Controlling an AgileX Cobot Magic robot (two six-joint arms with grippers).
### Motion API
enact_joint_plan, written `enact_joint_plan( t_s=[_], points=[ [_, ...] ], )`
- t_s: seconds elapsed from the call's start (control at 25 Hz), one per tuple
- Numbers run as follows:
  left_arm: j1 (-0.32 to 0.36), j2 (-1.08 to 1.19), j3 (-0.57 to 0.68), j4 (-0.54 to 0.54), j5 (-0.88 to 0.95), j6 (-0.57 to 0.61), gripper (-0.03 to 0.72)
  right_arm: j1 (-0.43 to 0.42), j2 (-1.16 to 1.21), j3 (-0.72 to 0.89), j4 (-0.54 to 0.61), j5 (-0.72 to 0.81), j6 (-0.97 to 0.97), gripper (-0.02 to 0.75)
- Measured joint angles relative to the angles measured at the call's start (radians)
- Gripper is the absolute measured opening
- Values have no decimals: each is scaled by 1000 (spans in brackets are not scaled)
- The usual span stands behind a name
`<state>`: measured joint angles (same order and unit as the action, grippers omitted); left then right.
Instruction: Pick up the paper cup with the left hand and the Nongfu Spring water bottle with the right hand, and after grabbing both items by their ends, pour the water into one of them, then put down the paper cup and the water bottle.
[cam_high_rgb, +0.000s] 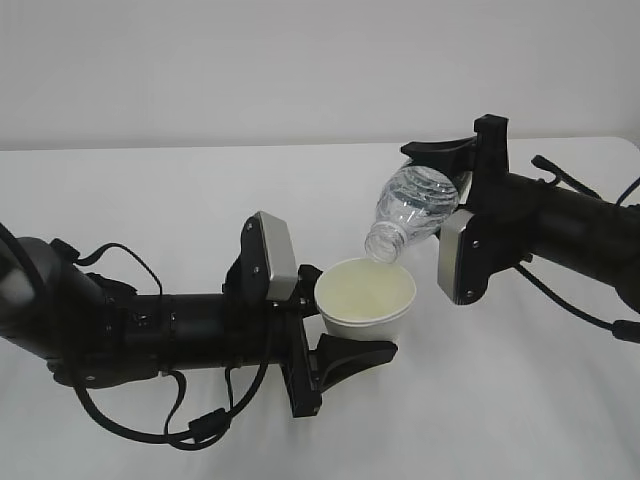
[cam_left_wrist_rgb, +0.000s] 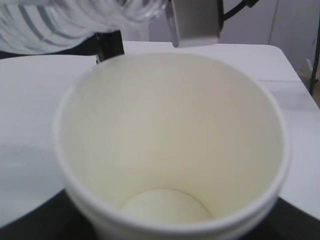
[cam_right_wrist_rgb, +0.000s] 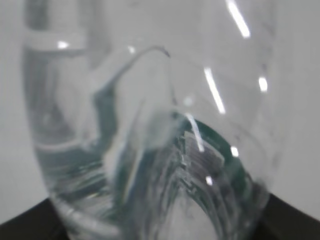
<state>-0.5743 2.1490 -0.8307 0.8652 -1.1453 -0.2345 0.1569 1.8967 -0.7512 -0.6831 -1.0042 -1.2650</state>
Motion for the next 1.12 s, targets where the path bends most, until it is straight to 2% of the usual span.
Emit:
enact_joint_plan(
  t_s=[1.12],
  points=[
    [0, 0, 0, -8, 0, 0, 463, 0, 0, 0, 0, -12, -35, 459]
  ],
)
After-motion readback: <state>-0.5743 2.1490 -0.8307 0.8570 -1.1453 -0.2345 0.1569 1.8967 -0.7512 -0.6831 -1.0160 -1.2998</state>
